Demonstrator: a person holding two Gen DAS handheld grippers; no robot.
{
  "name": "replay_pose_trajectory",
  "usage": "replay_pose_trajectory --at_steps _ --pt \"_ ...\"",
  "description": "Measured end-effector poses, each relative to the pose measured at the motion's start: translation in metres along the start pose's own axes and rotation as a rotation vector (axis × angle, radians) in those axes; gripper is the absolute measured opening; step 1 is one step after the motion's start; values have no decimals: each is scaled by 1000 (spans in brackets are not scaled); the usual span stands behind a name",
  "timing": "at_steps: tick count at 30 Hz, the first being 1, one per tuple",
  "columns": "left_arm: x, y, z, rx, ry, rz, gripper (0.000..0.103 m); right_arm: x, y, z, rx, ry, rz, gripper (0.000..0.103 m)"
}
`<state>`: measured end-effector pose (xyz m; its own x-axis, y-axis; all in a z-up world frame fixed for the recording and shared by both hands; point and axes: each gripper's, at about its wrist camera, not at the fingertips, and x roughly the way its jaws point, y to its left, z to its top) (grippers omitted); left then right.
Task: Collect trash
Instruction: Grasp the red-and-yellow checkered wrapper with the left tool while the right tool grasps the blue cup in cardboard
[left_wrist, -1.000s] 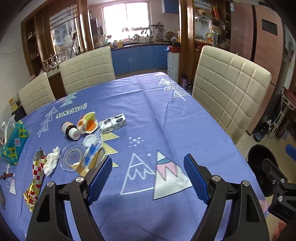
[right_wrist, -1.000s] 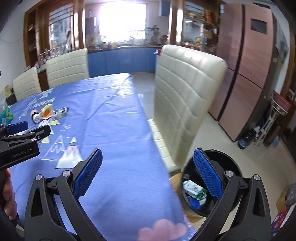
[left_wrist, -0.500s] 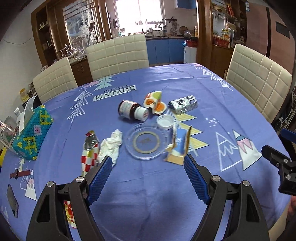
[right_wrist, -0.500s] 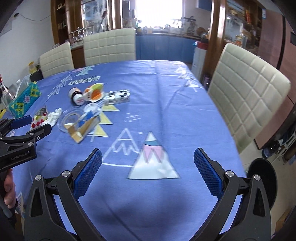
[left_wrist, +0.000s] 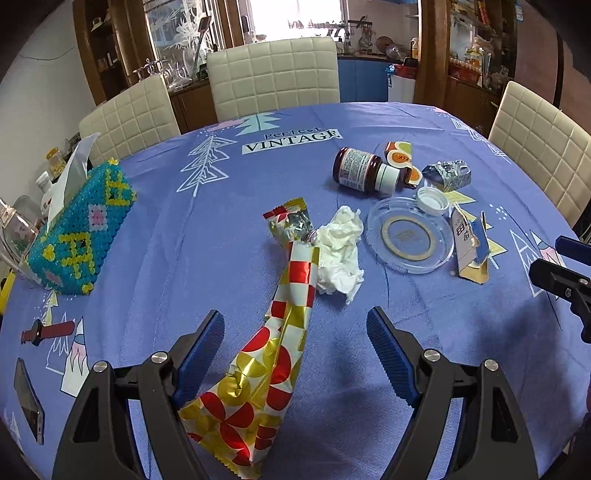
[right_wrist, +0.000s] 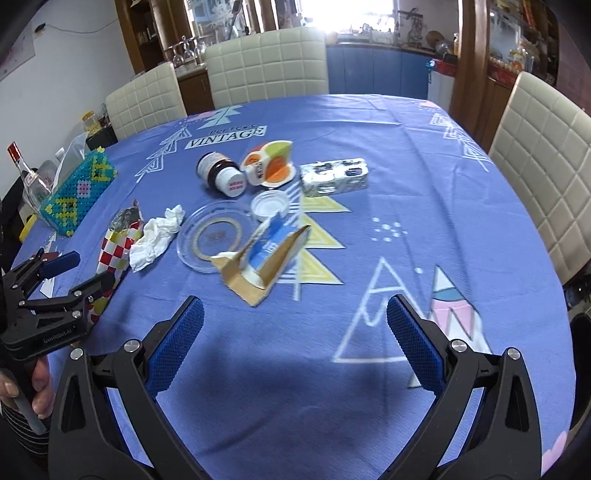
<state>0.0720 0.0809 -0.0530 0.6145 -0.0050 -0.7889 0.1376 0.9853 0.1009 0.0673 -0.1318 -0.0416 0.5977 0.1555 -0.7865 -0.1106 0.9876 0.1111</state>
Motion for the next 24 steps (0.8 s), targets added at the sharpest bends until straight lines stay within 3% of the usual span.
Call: replay_pose_trajectory --at_steps 16,19,24 --pt "40 14 -7 -22 71 -104 77 40 39 17 -47 46 -26 98" --pt "39 14 -7 -14 59 -93 71 46 44 19 -56 50 -34 98" --pt "37 15 -6 -18 48 -92 52 54 47 21 -64 52 -55 98"
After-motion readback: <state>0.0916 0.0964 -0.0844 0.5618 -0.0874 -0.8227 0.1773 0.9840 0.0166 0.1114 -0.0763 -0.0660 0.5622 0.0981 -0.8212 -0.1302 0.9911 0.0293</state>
